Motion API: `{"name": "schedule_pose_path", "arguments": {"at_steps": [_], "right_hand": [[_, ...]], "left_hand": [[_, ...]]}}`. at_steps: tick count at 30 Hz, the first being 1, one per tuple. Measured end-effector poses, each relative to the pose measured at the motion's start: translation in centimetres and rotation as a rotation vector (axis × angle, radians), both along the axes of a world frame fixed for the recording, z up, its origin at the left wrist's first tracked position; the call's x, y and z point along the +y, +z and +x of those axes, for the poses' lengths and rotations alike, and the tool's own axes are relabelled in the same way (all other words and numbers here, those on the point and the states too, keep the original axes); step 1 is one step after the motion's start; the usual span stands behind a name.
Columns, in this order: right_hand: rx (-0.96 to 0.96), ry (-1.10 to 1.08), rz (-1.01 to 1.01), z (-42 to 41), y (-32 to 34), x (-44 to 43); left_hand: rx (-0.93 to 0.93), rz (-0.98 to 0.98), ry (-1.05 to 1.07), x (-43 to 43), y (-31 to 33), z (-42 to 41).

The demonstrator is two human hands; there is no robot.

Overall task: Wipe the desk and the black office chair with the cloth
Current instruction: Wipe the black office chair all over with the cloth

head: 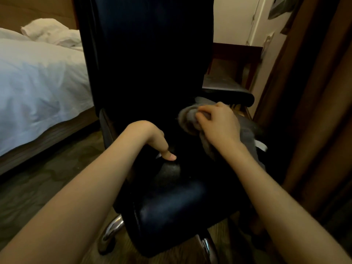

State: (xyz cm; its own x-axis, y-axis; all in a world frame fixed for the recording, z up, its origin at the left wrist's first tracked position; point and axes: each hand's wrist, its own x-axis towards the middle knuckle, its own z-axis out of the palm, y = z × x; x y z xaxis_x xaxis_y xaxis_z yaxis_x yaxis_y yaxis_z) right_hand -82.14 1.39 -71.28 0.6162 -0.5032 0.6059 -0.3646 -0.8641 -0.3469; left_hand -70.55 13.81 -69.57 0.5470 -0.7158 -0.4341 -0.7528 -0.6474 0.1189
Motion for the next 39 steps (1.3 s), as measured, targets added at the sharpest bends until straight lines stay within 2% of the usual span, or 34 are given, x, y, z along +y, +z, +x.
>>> {"name": "schedule_pose_path", "arguments": {"at_steps": [4,6,9,13,16,19,22,24,28,31,35,37,39], "right_hand": [[-0.063,-0.029,-0.212,-3.7,-5.1,8.6],[-0.072,-0.047,-0.278,-3.4,-6.2,9.0],[-0.058,-0.056,-0.174,-2.8,-5.3,6.9],[0.153,-0.233,-0.041,-2.1,-4.0,2.8],[0.098,-0.317,-0.015,-2.8,-2.0,2.2],[-0.005,-0.164,-0.077,-3.5,-2.0,5.1],[0.063,0.06,-0.226,-3.4,-4.3,8.6],[0.076,0.017,-0.256,-3.1,-4.6,7.8],[0.267,-0.213,-0.084,-1.8,-3.4,2.5],[0.238,-0.257,-0.054,-1.1,-2.1,2.0],[0.061,-0.03,-0.102,-0.8,-1.8,7.6],[0.149,0.126,-0.178,-0.1,-2.9,10.3],[0.263,0.146,-0.205,0.6,-3.2,9.3]], "left_hand": [[-0.043,-0.053,0.007,-0.2,-1.1,0.3],[-0.036,-0.051,0.016,-0.4,-1.1,0.5],[0.074,-0.018,0.064,-0.4,-0.9,0.5],[0.081,-0.047,0.092,0.1,-0.8,-0.2],[0.034,-0.09,0.069,0.6,-1.1,-0.2],[0.019,-0.116,0.049,0.8,-1.5,0.4],[-0.002,-0.167,0.003,0.5,-2.0,1.1],[-0.039,-0.166,-0.019,0.7,-1.8,1.2],[-0.079,-0.182,-0.029,1.3,-1.4,1.2],[-0.099,-0.226,-0.023,1.6,-1.7,1.3],[-0.124,-0.327,0.061,2.5,-1.9,2.3],[-0.132,-0.371,0.138,2.8,-2.2,3.0],[-0.107,-0.354,0.186,2.7,-2.3,3.2]]}}
